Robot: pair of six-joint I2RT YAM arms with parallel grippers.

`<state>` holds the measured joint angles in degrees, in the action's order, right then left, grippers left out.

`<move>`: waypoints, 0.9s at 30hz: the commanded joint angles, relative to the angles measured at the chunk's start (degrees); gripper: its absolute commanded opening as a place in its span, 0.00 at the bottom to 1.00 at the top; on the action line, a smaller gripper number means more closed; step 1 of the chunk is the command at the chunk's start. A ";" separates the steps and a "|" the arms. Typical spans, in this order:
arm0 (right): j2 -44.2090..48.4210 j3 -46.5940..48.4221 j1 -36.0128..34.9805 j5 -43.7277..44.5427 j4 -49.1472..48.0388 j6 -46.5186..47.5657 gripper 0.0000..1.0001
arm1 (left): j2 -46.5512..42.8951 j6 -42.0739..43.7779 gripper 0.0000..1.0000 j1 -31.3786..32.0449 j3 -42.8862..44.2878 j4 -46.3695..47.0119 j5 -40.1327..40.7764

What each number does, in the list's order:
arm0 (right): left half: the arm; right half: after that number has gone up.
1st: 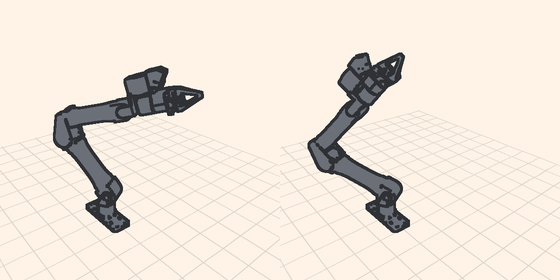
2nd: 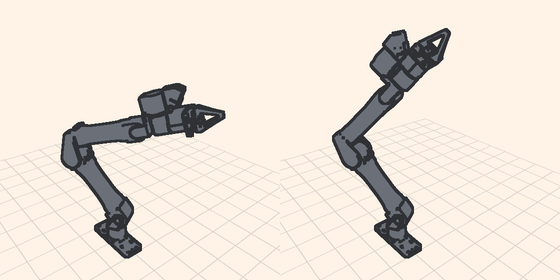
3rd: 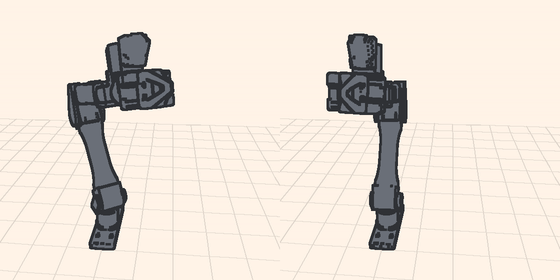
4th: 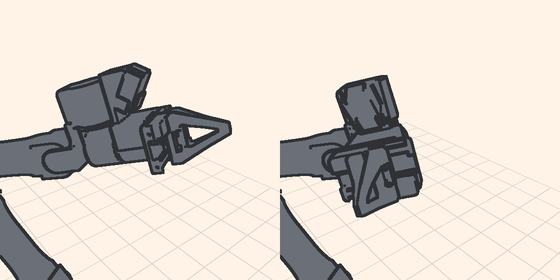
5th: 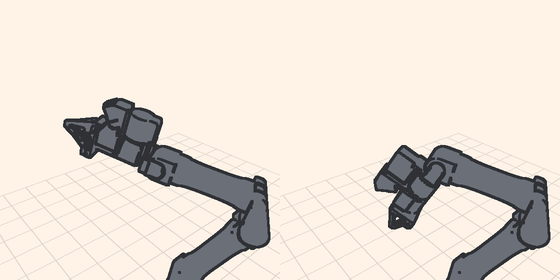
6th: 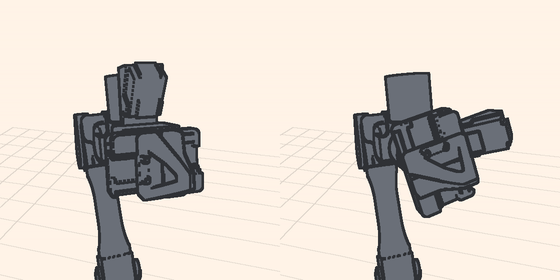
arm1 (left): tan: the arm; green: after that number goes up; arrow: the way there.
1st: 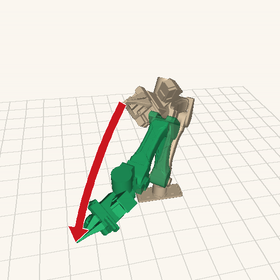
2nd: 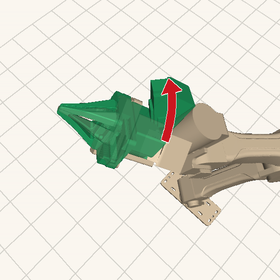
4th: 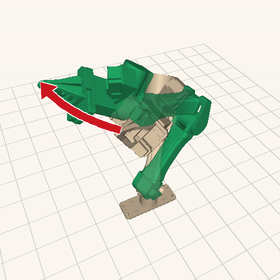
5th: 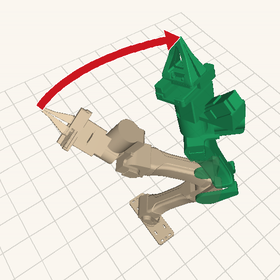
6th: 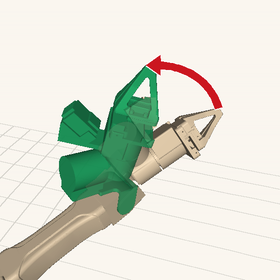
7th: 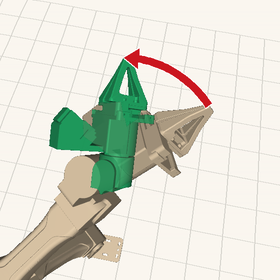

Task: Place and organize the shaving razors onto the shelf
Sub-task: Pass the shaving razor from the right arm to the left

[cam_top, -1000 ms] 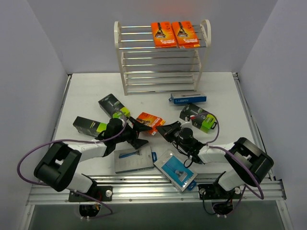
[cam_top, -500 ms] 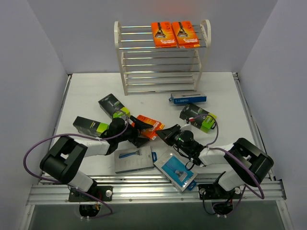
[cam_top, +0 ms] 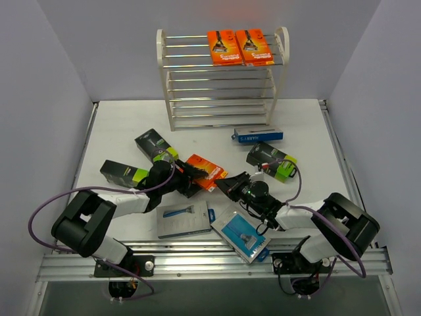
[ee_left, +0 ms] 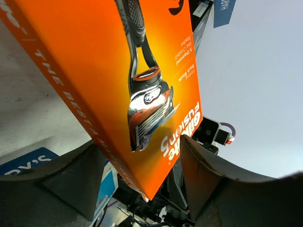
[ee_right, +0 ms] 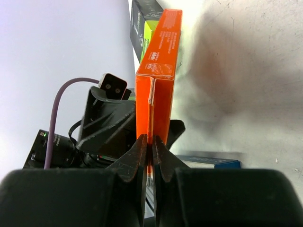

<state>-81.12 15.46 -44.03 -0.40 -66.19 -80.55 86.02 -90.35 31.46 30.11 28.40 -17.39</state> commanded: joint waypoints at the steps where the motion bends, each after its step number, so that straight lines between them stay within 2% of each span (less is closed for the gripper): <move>1: 1.50 -0.17 -0.79 -2.32 -1.92 -1.27 0.00 | -3.66 2.72 0.65 -0.26 2.32 -0.36 3.94; 5: 0.18 -0.17 -1.23 -3.98 -3.15 -1.27 0.03 | -6.03 3.94 0.56 -0.70 2.67 -2.12 4.99; 11: -3.34 -0.35 -1.67 -5.83 -7.80 -3.11 0.03 | -9.46 6.67 0.54 -0.97 3.90 -6.16 7.10; 14: -5.71 -0.43 -1.76 -6.63 -11.31 -4.78 0.05 | -10.95 7.99 0.49 -0.97 4.17 -7.66 7.98; 22: -12.48 -0.70 -2.20 -7.51 -20.90 -8.12 0.14 | -14.74 11.41 0.18 -1.32 3.90 -9.50 8.77; 23: -12.92 -0.87 -2.29 -7.68 -22.73 -8.30 0.16 | -15.43 11.94 0.15 -1.58 4.08 -9.85 8.77; 27: -13.80 -0.87 -2.20 -8.12 -24.77 -7.87 0.36 | -17.11 16.76 0.08 -2.28 5.57 -14.15 8.60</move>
<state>-94.02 15.40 -45.54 -6.70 -78.06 -89.32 72.55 -76.84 30.04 30.94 12.32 -8.95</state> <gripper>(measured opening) 0.321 0.368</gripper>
